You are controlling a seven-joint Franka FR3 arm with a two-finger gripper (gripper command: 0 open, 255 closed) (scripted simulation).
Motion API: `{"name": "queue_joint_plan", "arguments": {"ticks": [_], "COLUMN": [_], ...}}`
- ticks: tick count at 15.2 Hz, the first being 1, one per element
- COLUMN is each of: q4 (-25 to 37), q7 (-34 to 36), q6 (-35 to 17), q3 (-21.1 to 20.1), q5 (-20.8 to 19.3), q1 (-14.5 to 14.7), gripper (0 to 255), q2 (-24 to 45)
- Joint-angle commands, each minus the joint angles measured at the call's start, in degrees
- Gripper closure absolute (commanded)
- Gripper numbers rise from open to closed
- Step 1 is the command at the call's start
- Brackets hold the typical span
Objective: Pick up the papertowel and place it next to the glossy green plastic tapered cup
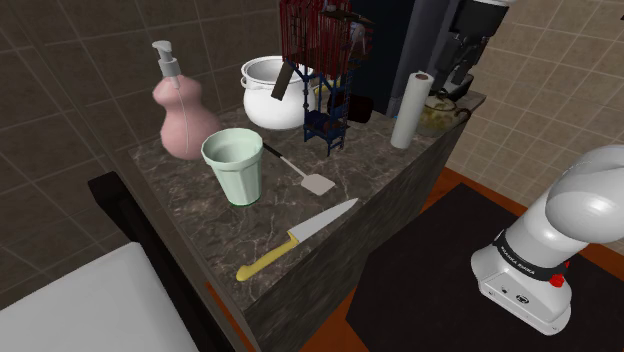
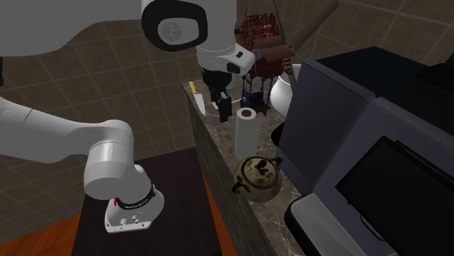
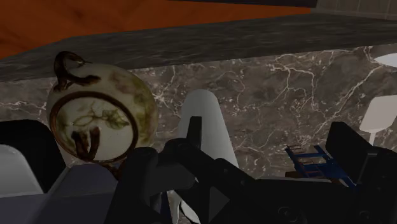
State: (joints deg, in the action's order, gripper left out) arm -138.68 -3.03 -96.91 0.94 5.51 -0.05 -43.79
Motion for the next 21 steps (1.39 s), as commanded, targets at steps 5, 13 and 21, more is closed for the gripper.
{"name": "queue_joint_plan", "arguments": {"ticks": [5,13,21], "q4": [8.02,13.67,10.91], "q7": [3.87,7.76,7.74], "q6": [-1.05,-3.66,-6.41], "q3": [-0.60,-0.95,-1.04], "q5": [-1.01,-2.20,-2.13], "q1": [-1.84,-3.51,-3.44], "gripper": [0,0,0], "q2": [11.05,21.35,21.34]}}
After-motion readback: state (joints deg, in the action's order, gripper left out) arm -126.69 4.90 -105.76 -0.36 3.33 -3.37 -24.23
